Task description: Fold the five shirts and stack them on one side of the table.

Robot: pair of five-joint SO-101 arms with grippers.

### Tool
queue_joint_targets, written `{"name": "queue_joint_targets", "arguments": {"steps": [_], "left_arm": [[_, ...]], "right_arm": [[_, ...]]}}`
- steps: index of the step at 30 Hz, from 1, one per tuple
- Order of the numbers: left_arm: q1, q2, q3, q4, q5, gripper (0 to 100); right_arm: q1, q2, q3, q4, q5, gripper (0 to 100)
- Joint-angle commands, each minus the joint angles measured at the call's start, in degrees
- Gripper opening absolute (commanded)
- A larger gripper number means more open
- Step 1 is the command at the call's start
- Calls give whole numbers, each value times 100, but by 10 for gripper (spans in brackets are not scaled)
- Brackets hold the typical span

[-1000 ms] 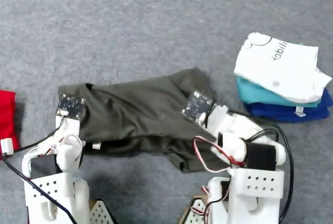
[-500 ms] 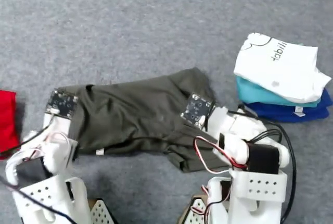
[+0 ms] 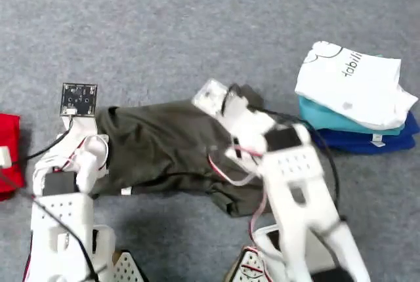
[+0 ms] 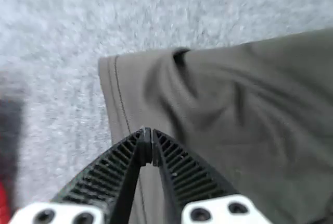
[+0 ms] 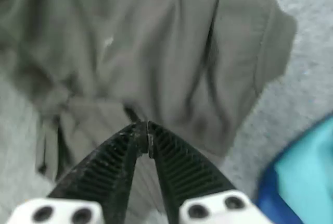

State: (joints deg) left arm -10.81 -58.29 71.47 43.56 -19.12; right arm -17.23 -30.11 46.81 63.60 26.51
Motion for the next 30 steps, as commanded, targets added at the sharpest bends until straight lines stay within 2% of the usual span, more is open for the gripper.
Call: {"name": "queue_joint_targets", "arguments": {"steps": [1,5,11,16,25,30], "left_arm": [[62,769,273,-1011,97,20],[44,1437,730,-1785,70,20],[-360,1578,580,-1855,105,20],[-369,1578,580,-1855,105,20],[-369,1587,580,-1864,105,20],[-369,1587,580,-1864,97,20]], "right_arm": [[-75,1112,-796,-220,-589,5],[-84,1877,-1613,158,-1169,6],[-374,2598,-2009,1125,-1248,9],[-505,2888,-1982,1204,-1257,9],[-523,2440,-1903,2338,-1125,9],[-646,1736,-1103,2163,-967,9]]}}
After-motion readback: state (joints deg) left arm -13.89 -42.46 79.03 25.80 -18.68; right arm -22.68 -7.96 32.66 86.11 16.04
